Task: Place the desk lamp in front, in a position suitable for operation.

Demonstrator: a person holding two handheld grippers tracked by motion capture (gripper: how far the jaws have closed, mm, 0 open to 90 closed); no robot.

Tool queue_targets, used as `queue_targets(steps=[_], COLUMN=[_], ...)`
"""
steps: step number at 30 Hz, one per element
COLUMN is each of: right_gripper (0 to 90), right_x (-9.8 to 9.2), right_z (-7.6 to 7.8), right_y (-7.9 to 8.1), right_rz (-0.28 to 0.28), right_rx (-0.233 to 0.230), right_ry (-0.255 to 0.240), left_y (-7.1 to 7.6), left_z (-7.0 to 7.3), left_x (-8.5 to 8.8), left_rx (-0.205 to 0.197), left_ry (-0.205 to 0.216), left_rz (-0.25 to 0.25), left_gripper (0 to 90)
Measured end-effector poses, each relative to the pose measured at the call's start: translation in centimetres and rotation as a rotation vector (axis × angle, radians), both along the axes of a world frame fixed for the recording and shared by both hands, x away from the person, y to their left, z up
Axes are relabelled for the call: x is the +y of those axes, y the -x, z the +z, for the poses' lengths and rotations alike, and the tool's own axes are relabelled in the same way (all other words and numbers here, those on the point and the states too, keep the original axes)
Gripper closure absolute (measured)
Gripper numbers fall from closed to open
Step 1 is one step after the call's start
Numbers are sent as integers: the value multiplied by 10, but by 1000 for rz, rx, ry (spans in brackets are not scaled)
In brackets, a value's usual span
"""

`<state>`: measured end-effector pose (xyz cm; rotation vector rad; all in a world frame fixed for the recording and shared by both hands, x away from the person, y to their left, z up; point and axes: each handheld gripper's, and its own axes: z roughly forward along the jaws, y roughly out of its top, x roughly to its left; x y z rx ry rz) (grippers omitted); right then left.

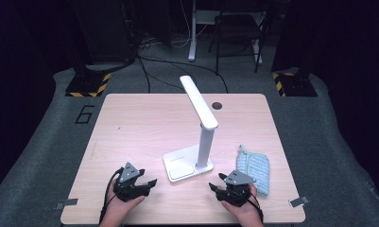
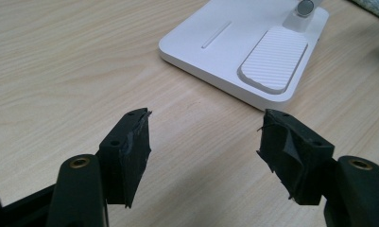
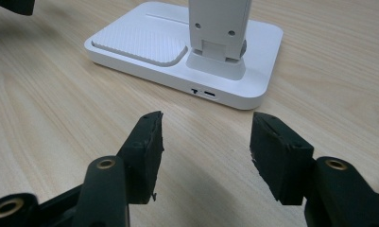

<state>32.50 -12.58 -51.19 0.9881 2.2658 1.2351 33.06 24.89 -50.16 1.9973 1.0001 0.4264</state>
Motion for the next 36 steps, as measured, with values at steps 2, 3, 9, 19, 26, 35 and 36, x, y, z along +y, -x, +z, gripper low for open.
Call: queue_targets(steps=[2,3,9,19,26,35,36], right_gripper=[424,424,462,421,351,365,357], right_x=[-1,-1,-3,2,20,33,36], right_z=[3,3,11,45,54,55,55], right_y=[-2,-2,-5,-17,-45,-62,-57], right_rz=[11,11,44,65,69,111,138], right_rx=[1,1,28,-53,-92,-67,-82], right_ry=[-9,-9,-64,-101,-112,-159,-140], left_y=[1,1,4,5,3,1,1], left_z=[2,2,1,0,-6,-11,-11], left_x=[-1,-1,-4,-15,-26,-32,-35], left_rx=[-11,-11,2,10,-6,18,22], left_ry=[-2,-2,1,19,11,-10,-20], left_rz=[-3,-3,-26,-55,-63,-84,-103], left_gripper=[340,341,347,351,343,349,373])
